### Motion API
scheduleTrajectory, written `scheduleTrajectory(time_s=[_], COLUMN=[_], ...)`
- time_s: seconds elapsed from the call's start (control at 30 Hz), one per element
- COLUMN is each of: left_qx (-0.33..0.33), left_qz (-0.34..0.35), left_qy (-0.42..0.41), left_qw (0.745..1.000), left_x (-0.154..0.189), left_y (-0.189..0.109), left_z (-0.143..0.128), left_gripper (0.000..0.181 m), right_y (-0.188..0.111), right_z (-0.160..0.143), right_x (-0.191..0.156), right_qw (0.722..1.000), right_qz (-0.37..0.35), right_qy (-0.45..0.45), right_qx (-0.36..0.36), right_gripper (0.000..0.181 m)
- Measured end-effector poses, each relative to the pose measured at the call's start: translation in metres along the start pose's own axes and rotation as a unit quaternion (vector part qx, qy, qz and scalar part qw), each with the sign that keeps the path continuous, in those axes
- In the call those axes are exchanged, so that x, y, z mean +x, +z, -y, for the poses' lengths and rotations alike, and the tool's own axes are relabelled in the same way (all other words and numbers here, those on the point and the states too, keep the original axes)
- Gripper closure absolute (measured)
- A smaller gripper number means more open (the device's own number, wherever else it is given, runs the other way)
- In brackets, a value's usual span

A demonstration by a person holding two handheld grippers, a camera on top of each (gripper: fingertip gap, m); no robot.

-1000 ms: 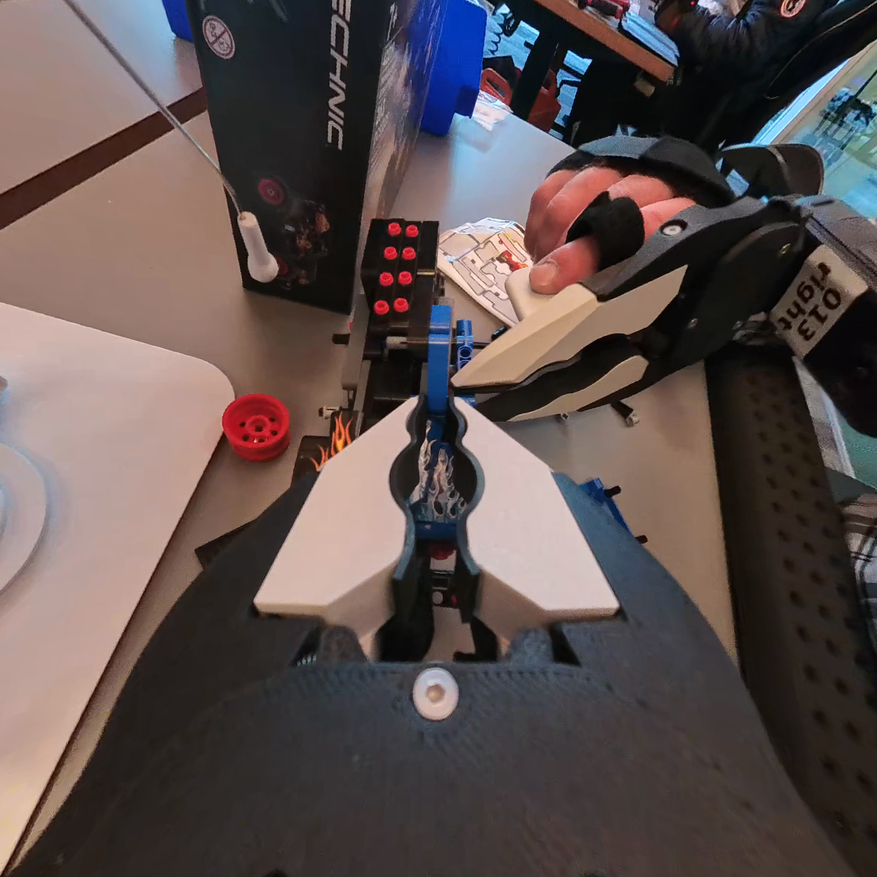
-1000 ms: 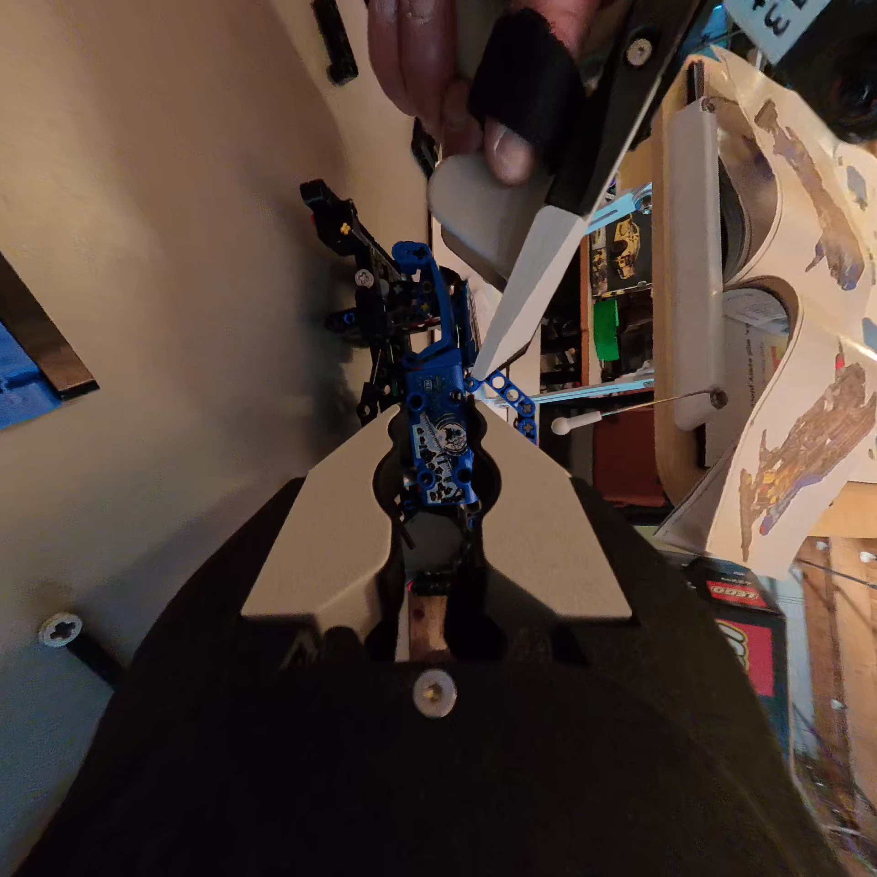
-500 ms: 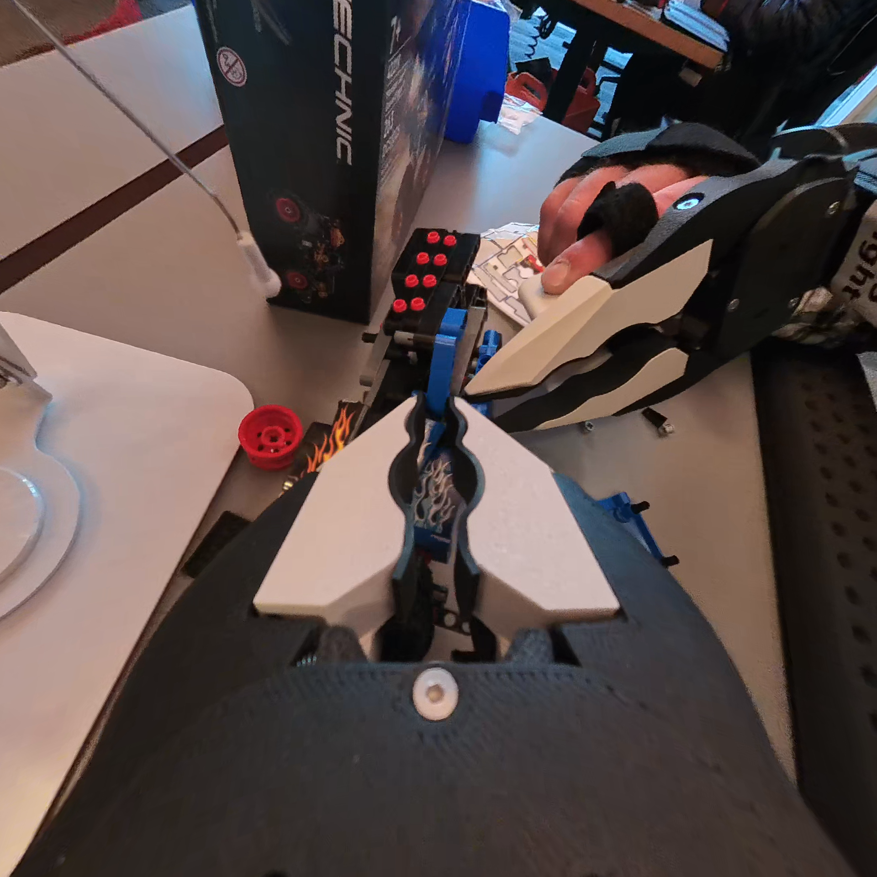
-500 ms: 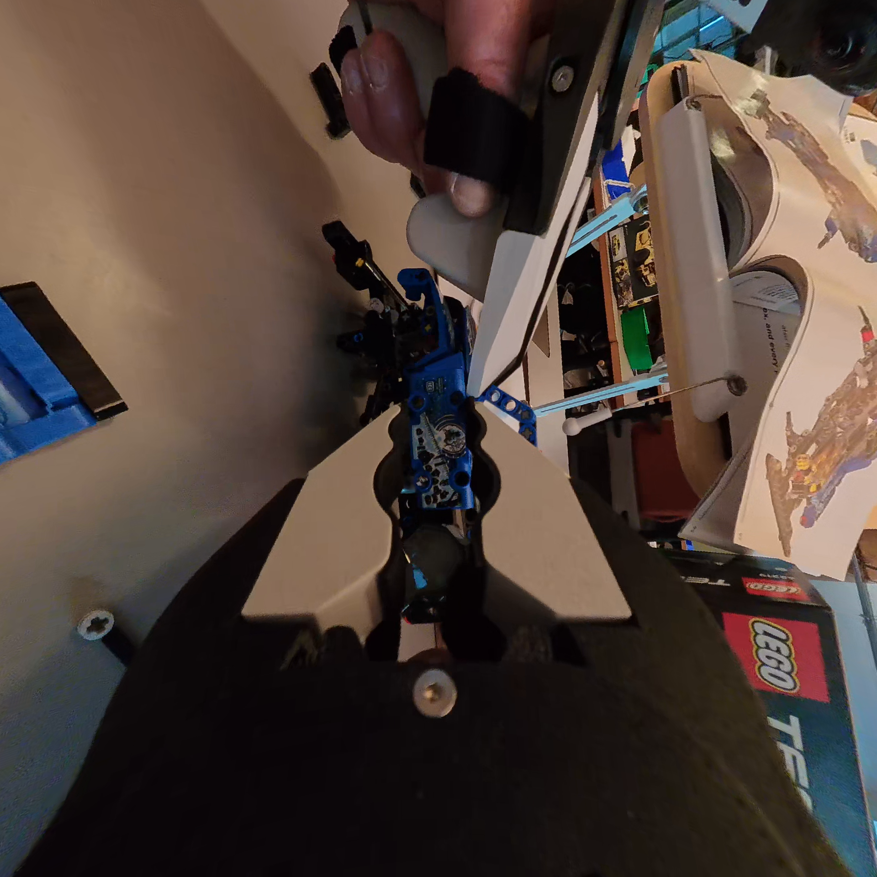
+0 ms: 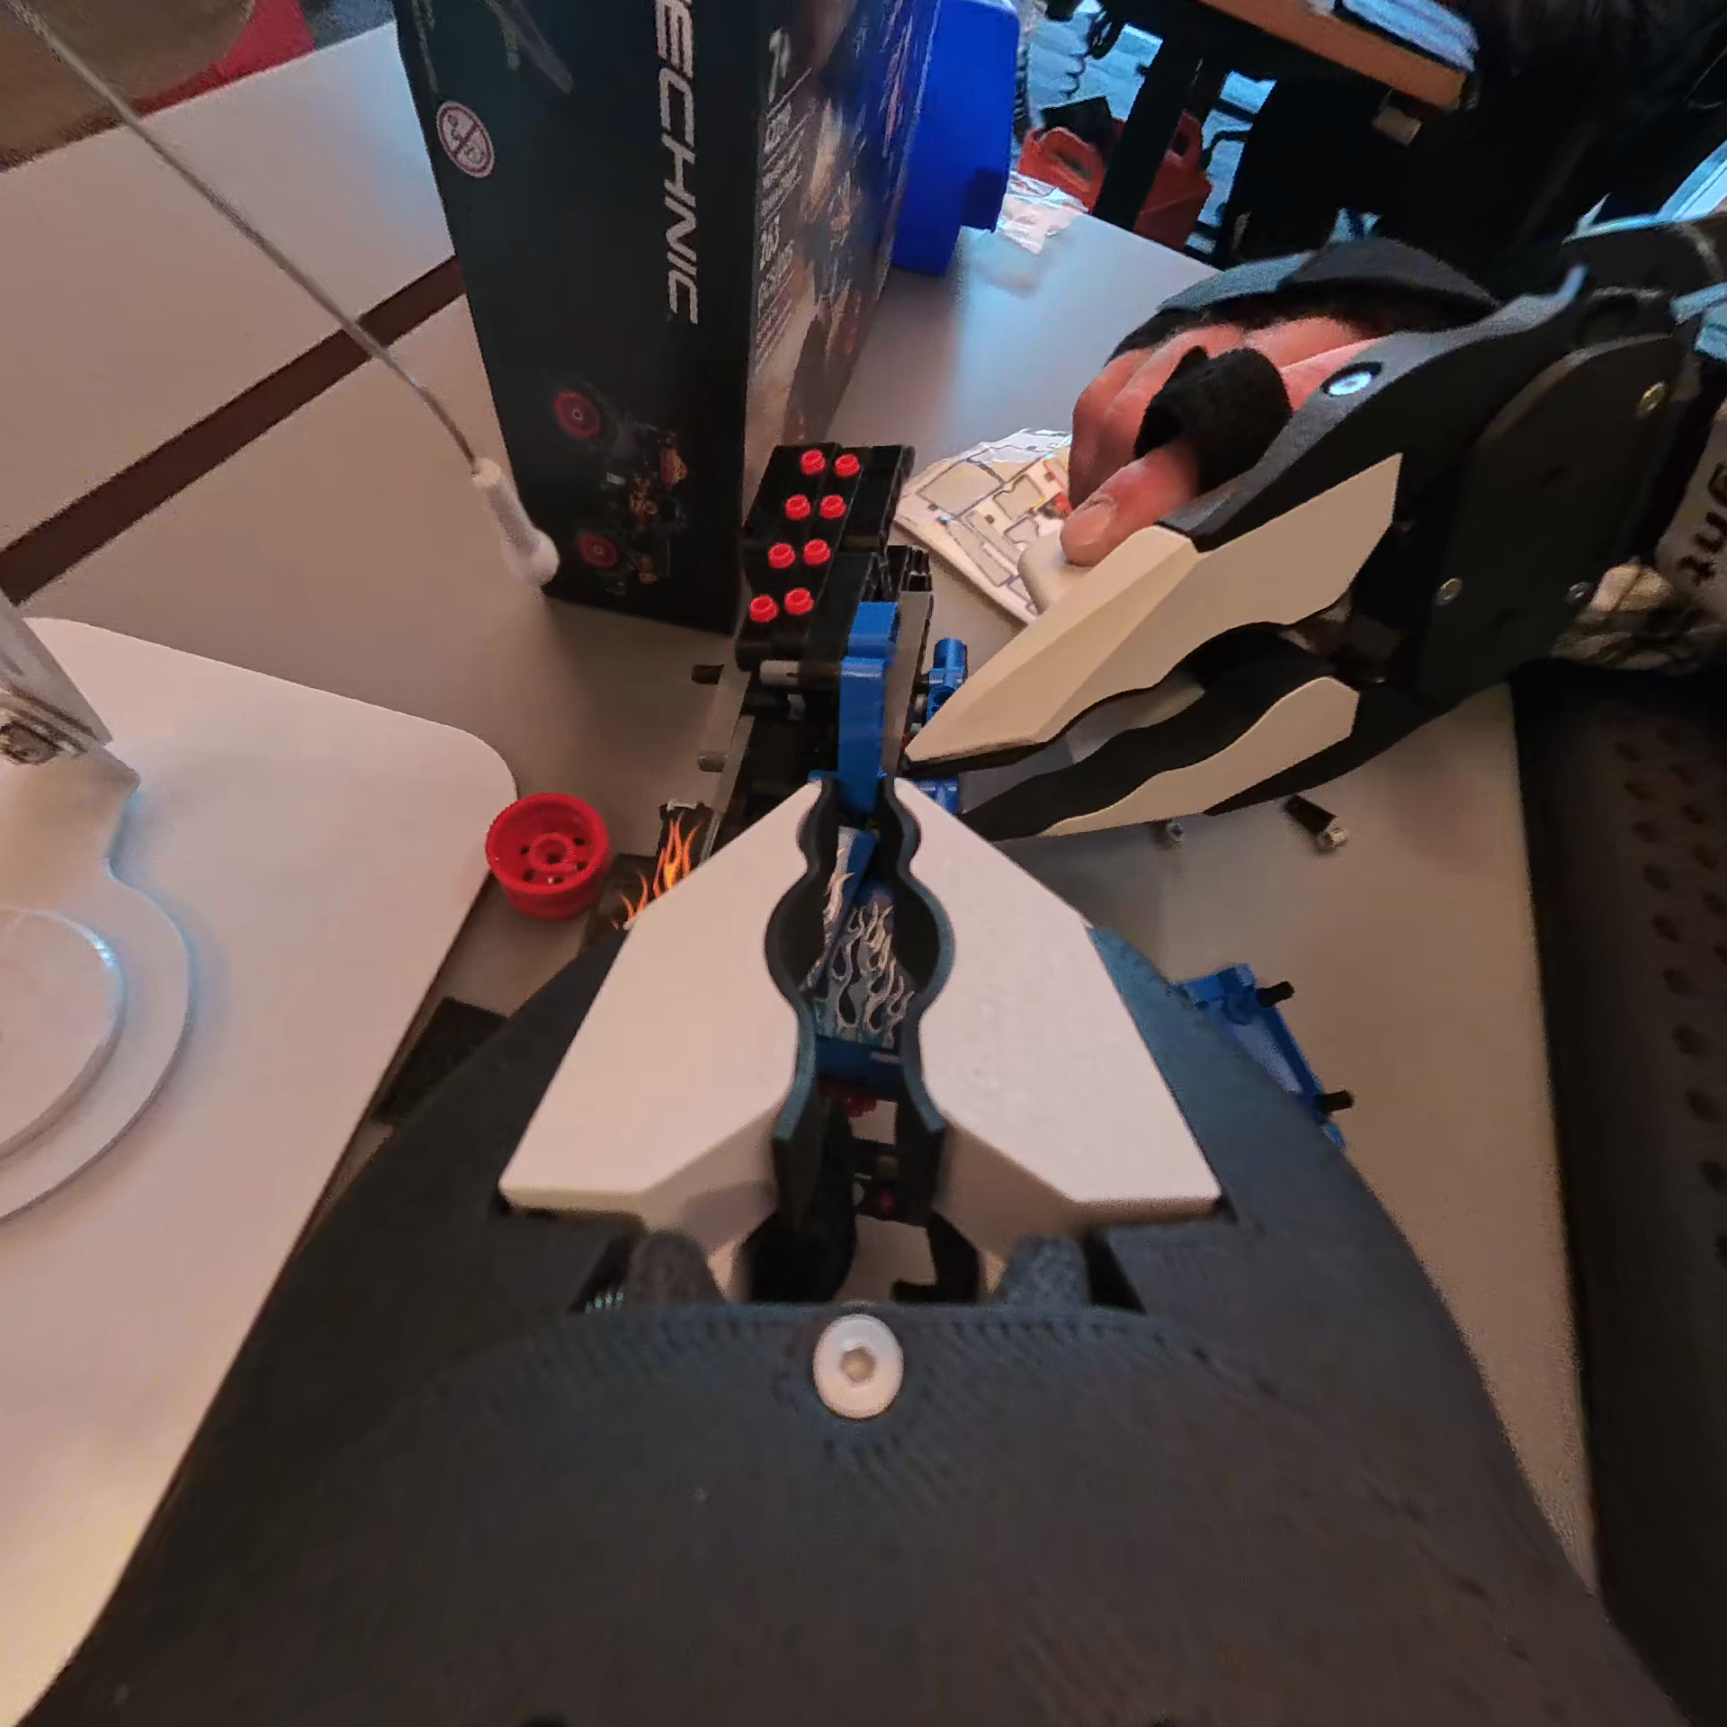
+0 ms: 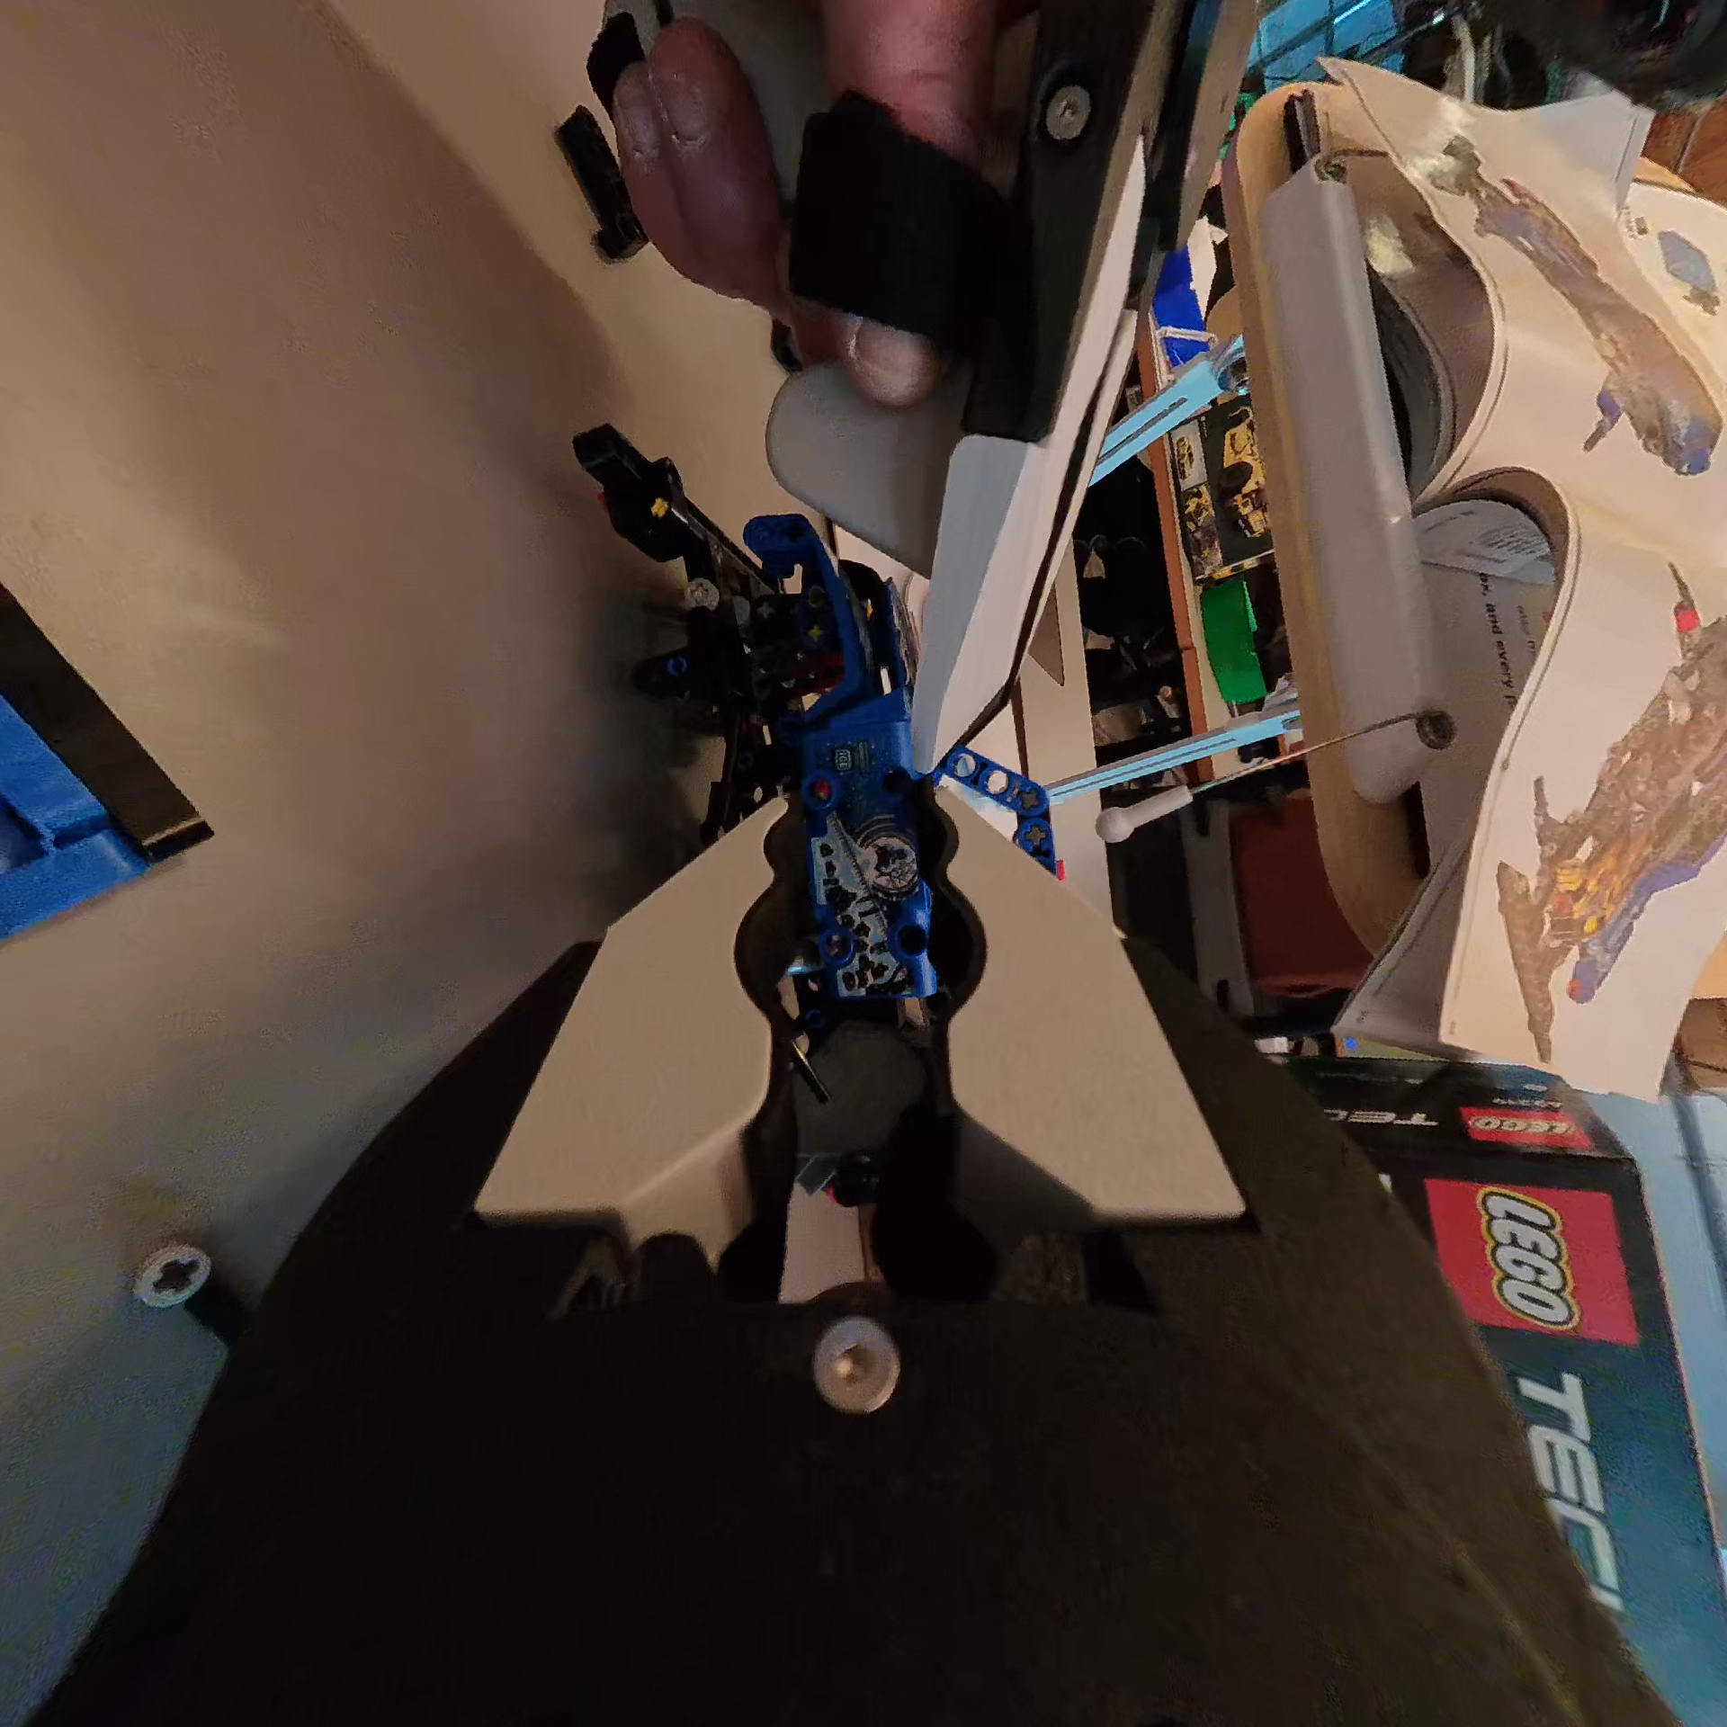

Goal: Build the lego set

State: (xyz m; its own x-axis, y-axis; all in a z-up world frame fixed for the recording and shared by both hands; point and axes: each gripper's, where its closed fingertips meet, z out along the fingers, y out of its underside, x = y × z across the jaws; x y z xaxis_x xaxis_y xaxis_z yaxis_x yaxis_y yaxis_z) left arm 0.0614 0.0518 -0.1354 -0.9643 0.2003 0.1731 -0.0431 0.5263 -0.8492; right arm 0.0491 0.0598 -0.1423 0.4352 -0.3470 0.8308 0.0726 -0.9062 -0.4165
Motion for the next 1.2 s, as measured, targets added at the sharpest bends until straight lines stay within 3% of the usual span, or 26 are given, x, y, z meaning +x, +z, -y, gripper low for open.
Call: scheduleTrajectory(time_s=[0.23,0.43,0.47,0.5,0.53,0.77,1.07,1.2], left_qx=[-0.018,-0.008,-0.008,-0.01,-0.013,-0.041,-0.044,-0.049], left_qz=[0.032,-0.022,-0.038,-0.092,-0.101,0.025,0.049,0.057], left_qy=[0.041,-0.003,0.0,-0.005,-0.008,0.087,0.108,0.127], left_qw=[0.998,1.0,0.999,0.996,0.995,0.995,0.992,0.989], left_x=[0.0,0.004,0.009,0.024,0.027,0.007,0.005,0.005], left_y=[0.001,-0.003,-0.005,-0.008,-0.009,0.002,0.005,0.006], left_z=[-0.003,-0.004,-0.003,-0.003,-0.003,-0.01,-0.014,-0.015], left_gripper=[0.174,0.172,0.164,0.13,0.123,0.158,0.16,0.16], right_y=[0.001,0.002,0.003,0.004,0.004,0.005,0.01,0.003], right_z=[-0.001,-0.001,-0.001,-0.001,-0.002,-0.003,-0.007,0.001], right_x=[-0.002,-0.003,-0.004,-0.004,-0.003,-0.005,-0.009,-0.012], right_qw=[1.0,0.999,0.999,0.999,1.0,1.0,1.0,0.998], right_qz=[0.011,0.02,0.022,0.021,0.016,0.017,0.014,0.055], right_qy=[0.018,0.035,0.032,0.027,0.025,0.02,0.009,0.035], right_qx=[0.003,0.006,0.007,0.006,0.002,-0.002,-0.017,0.02], right_gripper=[0.159,0.159,0.159,0.159,0.159,0.159,0.159,0.16])
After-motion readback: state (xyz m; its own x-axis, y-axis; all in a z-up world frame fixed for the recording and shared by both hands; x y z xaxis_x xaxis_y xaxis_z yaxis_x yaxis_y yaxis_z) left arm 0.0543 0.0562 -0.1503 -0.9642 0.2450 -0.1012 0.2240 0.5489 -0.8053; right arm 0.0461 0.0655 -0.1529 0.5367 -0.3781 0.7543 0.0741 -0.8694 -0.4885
